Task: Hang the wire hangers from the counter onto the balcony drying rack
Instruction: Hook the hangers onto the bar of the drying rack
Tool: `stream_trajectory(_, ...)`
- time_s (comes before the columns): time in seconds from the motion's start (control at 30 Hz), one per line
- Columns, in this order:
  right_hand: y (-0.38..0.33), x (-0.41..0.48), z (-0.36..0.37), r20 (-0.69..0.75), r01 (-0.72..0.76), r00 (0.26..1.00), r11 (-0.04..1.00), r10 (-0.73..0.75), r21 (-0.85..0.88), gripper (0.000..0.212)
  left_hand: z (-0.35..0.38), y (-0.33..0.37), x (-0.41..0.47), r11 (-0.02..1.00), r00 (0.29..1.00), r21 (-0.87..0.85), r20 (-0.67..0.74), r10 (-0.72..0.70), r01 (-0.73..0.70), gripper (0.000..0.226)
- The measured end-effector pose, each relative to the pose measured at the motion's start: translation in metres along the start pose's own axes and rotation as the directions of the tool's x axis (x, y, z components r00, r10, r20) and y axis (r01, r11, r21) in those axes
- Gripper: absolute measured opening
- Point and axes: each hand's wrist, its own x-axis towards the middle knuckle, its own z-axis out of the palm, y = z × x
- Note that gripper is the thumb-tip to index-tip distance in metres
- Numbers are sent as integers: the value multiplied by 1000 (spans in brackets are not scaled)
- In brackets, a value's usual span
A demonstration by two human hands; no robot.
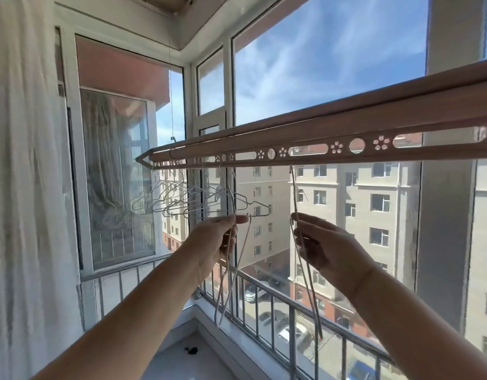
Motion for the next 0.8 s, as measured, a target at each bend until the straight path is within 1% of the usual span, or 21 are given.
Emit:
stream_trajectory(0.13, 13, 45, 11, -36, 35, 999, 999, -36, -35, 22, -16, -5, 52, 1000, 999, -30, 33, 0, 1, 28)
stream_trajectory(0.43, 21, 140, 45, -139, 141, 978, 984, -154, -105, 20, -45, 11, 174, 1000, 981, -28, 192, 12, -7, 30)
stream_trajectory(0.63, 25, 169, 46, -223, 184, 952, 975, -209, -125, 19, -49, 4, 229, 998, 951, -57, 309, 15, 3, 28)
stream_trajectory(0.8, 33, 177, 39, -313, 168, 927, 975, -207, -148, 18, -45, -9, 249, 997, 928, -70, 372, 9, 18, 28)
